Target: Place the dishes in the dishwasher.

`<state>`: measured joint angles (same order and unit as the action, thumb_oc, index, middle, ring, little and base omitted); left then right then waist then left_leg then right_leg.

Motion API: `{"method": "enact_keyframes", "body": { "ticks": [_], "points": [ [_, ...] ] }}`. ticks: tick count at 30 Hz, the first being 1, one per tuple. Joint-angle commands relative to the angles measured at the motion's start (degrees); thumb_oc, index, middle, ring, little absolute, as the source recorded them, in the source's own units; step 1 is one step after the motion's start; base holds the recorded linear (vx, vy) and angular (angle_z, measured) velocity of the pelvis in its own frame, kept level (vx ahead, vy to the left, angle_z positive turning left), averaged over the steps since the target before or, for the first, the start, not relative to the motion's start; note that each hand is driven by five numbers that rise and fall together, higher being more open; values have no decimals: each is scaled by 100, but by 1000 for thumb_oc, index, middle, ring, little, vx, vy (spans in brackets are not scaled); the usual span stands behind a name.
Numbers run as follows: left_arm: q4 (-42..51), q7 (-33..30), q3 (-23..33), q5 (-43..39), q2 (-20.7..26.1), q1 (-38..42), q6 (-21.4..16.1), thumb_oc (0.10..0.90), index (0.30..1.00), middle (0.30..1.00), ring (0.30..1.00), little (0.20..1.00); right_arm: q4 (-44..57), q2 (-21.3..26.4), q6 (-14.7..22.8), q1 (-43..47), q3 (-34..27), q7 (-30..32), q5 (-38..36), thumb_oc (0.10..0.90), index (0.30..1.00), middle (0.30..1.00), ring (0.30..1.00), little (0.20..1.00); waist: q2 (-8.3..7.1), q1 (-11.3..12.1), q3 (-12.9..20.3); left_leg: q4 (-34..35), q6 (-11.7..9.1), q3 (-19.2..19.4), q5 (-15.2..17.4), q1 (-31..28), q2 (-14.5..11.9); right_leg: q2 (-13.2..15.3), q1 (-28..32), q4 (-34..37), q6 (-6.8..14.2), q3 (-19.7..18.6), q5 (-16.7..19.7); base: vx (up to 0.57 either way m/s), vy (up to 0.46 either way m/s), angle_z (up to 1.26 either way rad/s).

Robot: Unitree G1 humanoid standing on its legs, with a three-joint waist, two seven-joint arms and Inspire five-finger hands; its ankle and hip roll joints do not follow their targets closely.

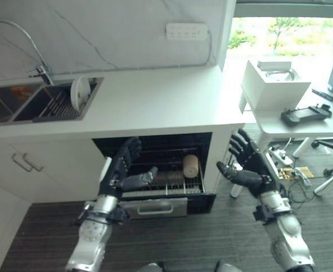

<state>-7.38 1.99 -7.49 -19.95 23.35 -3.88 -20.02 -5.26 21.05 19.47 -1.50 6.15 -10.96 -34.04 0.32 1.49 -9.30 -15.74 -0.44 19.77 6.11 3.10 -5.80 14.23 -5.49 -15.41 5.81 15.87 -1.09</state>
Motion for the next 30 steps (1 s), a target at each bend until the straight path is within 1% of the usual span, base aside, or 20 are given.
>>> {"method": "enact_keyframes", "body": {
  "ticks": [1,4,9,11,14,16,17,18,19,20,21,22,23,25,26,27,28,29,30],
  "points": [
    [322,-23,91,-180,5,654,-574,800,900,900,900,900,322,22,610,733,-90,-21,-353,800,900,900,900,900,-67,-95,223,-145,39,-712,643,-304,253,-484,250,-178,54,-267,-688,0,0,0],
    [332,-48,134,-161,29,593,-589,800,900,900,900,900,366,15,569,677,-155,49,-205,800,900,900,900,900,-49,-120,231,-145,32,-740,642,-312,263,-526,265,-178,43,-307,-707,0,0,0],
    [366,-173,225,9,56,555,-573,800,900,900,900,900,400,60,575,655,-253,78,-172,800,900,900,900,900,-33,-116,249,-145,3,-784,621,-303,264,-566,285,-178,24,-323,-748,-5,-43,-5],
    [330,-359,257,270,68,559,-590,800,900,900,900,900,418,50,575,656,-268,131,-176,800,900,900,900,900,-22,-105,250,-145,-9,-803,603,-291,260,-581,292,-178,10,-303,-762,-10,-52,1],
    [238,-639,350,451,114,541,-559,800,900,900,900,900,427,57,618,651,-301,190,-183,800,900,900,900,900,-10,-100,240,-145,-27,-833,572,-295,266,-621,306,-178,-21,-311,-797,4,-60,1],
    [46,-989,424,753,158,566,-517,800,900,900,900,900,443,101,655,654,-352,231,-247,800,900,900,900,900,-42,-128,227,-145,-53,-822,537,-371,333,-659,306,-178,-68,-365,-821,34,-73,2],
    [-94,-1222,477,925,188,570,-543,800,900,900,900,900,459,149,671,637,-420,184,-294,800,900,900,900,900,-109,-129,206,-145,-55,-745,456,-463,421,-597,314,-178,-106,-366,-815,52,-89,16],
    [-331,-1597,642,981,235,507,-673,800,900,900,900,900,494,301,749,601,-561,190,-322,800,900,900,900,900,-250,-51,45,-665,-148,-760,-61,-359,590,-454,410,-178,-239,-356,-832,17,-78,18],
    [-421,-1705,758,950,237,458,-716,800,900,900,900,900,472,358,799,594,-611,185,-348,800,900,900,900,900,-251,-9,-34,-1277,-202,-931,-236,-6,603,-453,408,-178,-301,-380,-805,-21,2,14],
    [-532,-1856,887,950,234,411,-753,800,900,900,900,900,410,412,852,629,-640,196,-397,800,900,900,900,900,-228,36,-117,-1716,-247,-1138,-410,348,582,-477,394,-178,-348,-459,-769,-36,122,17],
    [-646,-1970,994,947,218,360,-813,800,900,900,900,900,354,437,857,678,-662,194,-433,800,900,900,900,900,-178,62,-163,-1757,-259,-1275,-488,497,561,-513,382,-178,-361,-543,-752,-7,214,10],
    [-749,-2036,1085,908,208,306,-877,800,900,900,900,900,300,436,862,728,-682,173,-440,800,900,900,900,900,-151,83,-164,-1558,-253,-1360,-569,525,543,-517,337,-178,-350,-619,-734,53,323,-20],
    [-882,-2150,1220,789,206,195,-970,800,900,900,900,900,247,420,866,792,-706,165,-389,800,900,900,900,900,-81,114,-162,-1110,-269,-1481,-654,408,427,-542,318,-178,-309,-718,-760,88,405,-59],
    [-1042,-2325,1423,593,201,-3,-1093,800,900,900,900,900,244,420,849,840,-719,210,-295,800,900,900,900,900,68,173,-163,-145,-381,-1718,-948,201,108,-549,355,-178,-226,-870,-839,115,510,-58],
    [-1148,-2379,1544,478,176,-91,-1158,800,900,900,900,900,276,439,831,824,-743,233,-274,800,900,900,900,900,192,160,-174,-145,-439,-1869,-855,316,-128,-555,405,-178,-181,-897,-877,87,554,-36],
    [-1289,-2437,1647,434,123,-127,-1249,800,900,900,900,900,320,461,811,778,-805,239,-295,800,900,900,900,900,248,117,-155,-145,-461,-1883,-722,361,-254,-487,429,-178,-141,-892,-890,94,771,-13],
    [-1706,-2567,1784,338,63,-34,-1331,800,900,900,900,900,416,445,769,588,-956,221,-470,800,900,900,900,900,311,-28,-29,-145,-456,-1753,-104,207,-264,-197,428,-178,50,-768,-796,74,620,-1],
    [-1752,-2591,1785,341,64,-11,-1332,800,900,900,900,900,421,439,782,564,-972,217,-493,800,900,900,900,900,315,-44,-20,-145,-451,-1747,-76,185,-256,-170,439,-178,71,-755,-789,79,528,10],
    [-1833,-2637,1800,375,88,39,-1324,800,900,900,900,900,450,415,790,501,-1014,208,-500,800,900,900,900,900,322,-74,5,-145,-419,-1772,17,127,-188,-114,462,-178,115,-771,-775,74,275,15]
  ]
}}
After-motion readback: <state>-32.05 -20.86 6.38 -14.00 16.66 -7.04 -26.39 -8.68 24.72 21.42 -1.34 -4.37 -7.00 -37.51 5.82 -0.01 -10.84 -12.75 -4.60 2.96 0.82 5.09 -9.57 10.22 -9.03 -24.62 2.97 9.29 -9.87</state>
